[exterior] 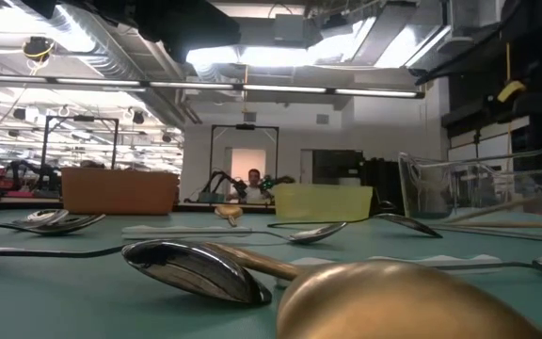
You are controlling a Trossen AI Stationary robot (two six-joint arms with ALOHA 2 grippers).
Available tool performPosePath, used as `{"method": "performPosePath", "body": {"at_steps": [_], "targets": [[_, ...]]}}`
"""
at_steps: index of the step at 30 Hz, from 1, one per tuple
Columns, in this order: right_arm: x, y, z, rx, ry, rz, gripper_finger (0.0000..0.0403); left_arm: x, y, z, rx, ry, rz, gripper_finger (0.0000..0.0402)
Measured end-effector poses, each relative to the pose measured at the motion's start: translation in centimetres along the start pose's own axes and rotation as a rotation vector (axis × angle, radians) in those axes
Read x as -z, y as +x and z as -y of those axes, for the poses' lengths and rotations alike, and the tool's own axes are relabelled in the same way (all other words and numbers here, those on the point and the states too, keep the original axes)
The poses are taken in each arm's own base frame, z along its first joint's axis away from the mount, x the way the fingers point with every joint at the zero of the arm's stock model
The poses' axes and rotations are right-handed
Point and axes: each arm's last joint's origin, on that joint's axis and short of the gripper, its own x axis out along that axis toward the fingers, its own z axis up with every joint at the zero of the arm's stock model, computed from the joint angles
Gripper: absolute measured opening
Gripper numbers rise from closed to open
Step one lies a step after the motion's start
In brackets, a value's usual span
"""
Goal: Sort silverware by color (type)
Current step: Put the center gold spoon into the transparent bin
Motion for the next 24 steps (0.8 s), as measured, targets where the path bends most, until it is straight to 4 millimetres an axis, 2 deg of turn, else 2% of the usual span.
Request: {"method": "performPosePath", "body": {"at_steps": [14,24], "targets": [[0.0,2.6,0.8,-0.066,0.027,-0.139,0.0,0.0,0.0,0.0,-0.001,0.0,0.0,0.008],[0.1,2.8,0.9,-0.071,0.028,-0.163,0.0001,0.0,0.0,0.0,-0.001,0.0,0.0,0.008]]}}
